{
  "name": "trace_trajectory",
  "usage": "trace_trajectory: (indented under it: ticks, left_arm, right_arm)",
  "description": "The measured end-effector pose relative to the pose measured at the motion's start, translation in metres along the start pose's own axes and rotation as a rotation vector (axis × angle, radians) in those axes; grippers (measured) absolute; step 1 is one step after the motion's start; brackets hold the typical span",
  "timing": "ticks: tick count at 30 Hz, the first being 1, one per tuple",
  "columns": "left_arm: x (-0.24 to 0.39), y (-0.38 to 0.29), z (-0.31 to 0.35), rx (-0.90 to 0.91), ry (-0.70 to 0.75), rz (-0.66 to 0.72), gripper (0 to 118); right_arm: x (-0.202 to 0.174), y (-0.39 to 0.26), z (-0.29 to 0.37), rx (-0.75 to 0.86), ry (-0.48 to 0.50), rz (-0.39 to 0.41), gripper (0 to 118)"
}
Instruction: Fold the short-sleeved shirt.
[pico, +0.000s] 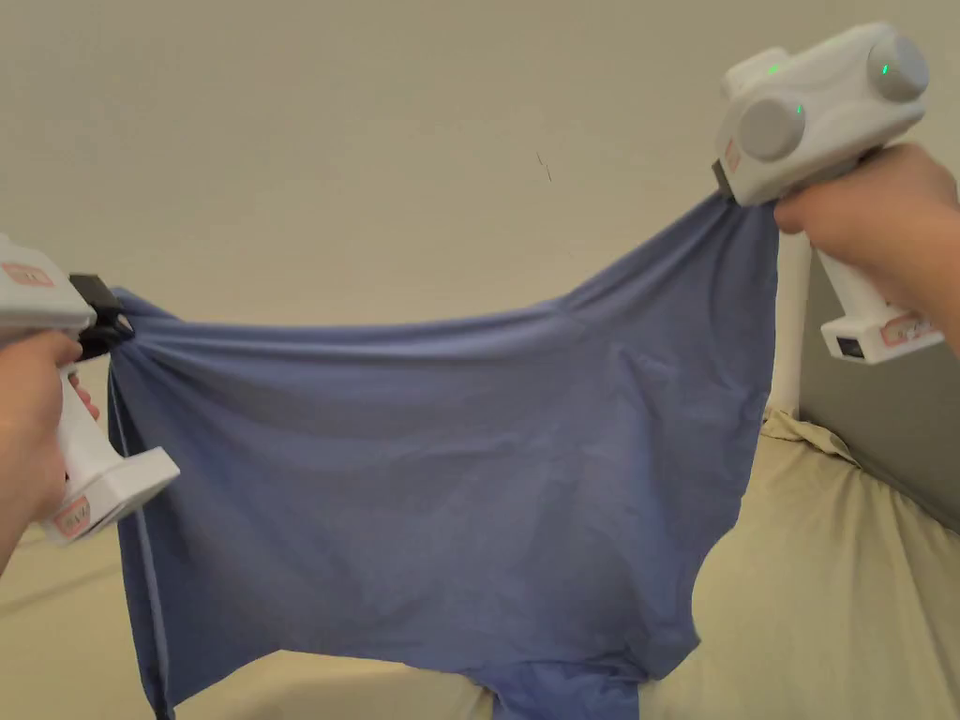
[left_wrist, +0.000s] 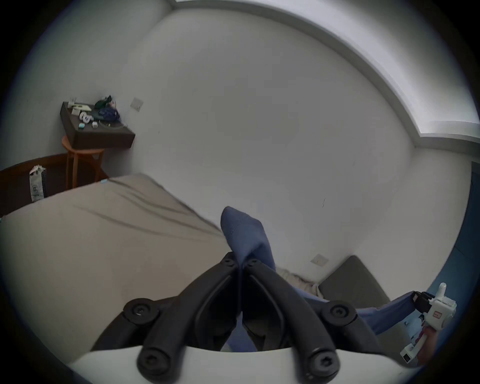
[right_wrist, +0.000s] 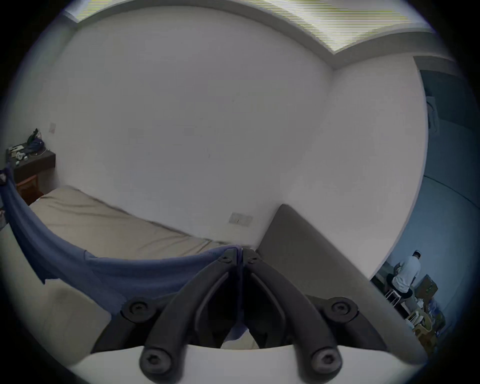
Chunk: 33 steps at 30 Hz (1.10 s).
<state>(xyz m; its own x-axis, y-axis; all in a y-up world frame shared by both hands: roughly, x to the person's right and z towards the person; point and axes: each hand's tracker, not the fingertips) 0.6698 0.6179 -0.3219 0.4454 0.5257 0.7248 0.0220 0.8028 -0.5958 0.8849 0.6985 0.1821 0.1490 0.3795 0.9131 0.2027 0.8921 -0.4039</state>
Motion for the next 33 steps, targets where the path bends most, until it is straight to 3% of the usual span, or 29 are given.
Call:
trace_trajectory:
  ticks: [10,13,17,23,27,33]
  left_arm:
    - [-0.075,-0.106,-0.016,-0.235,0.017,-0.032,0]
    - [-0.099,-0.137,0.000,-0.283,0.004,-0.029,0]
    - [-0.131,-0.175,0.030,-0.372,-0.021,-0.048,0]
    - [-0.171,-0.221,0.084,-0.418,-0.057,-0.036,0]
    - [-0.198,-0.242,0.119,-0.442,-0.088,0.078,0]
    - [-0.230,-0.259,0.179,-0.440,-0.113,0.066,0]
  right_arm:
    - [-0.038,-0.146,-0.003,-0.148,0.194,0.002,5]
    - [-0.041,-0.194,0.020,-0.151,0.270,-0.019,5]
    - [-0.044,-0.261,0.058,-0.173,0.322,0.012,5]
    - [-0.038,-0.347,0.116,-0.209,0.403,-0.070,5]
    - [-0.032,-0.387,0.163,-0.230,0.421,-0.154,5]
    - [-0.017,-0.426,0.231,-0.225,0.376,-0.124,5]
